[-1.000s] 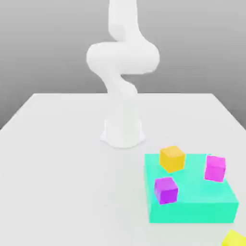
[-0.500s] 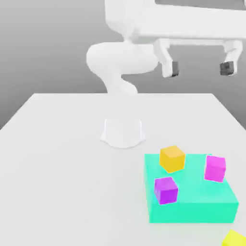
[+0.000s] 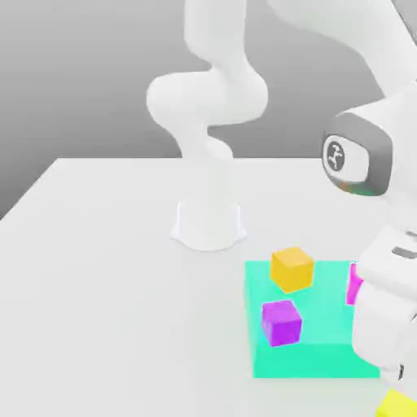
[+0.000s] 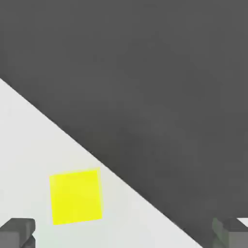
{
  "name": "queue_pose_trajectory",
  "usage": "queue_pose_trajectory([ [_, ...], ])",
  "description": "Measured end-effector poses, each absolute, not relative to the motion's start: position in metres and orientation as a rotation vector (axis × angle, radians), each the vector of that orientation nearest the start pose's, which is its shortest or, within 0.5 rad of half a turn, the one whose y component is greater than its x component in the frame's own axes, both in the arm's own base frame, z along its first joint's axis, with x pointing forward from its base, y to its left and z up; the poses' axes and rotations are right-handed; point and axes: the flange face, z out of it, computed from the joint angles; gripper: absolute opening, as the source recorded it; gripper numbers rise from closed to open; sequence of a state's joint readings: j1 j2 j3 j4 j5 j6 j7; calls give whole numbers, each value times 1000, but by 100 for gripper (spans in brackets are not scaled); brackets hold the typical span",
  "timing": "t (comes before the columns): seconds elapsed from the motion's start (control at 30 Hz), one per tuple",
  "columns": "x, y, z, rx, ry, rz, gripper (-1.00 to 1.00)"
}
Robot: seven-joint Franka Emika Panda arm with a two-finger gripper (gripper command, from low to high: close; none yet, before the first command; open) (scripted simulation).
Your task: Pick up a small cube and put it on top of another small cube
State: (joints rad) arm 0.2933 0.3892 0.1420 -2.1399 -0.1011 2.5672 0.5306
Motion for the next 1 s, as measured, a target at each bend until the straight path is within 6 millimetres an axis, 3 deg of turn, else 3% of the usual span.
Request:
queue_pose_trajectory([
  [0.17, 514, 256, 144, -3141, -32, -2, 0],
  [0.2, 514, 256, 132, -3141, -33, -1, -100],
  [0.4, 513, 256, 127, -3141, -34, 1, -100],
  [0.47, 514, 257, 142, -3141, -34, 1, -100],
  [0.6, 509, 254, 195, -3141, -52, 1, -100],
  [0.8, 468, 236, 248, -3140, -187, -2, -100],
  [1.0, 420, 214, 288, -3131, -329, -2, -100],
])
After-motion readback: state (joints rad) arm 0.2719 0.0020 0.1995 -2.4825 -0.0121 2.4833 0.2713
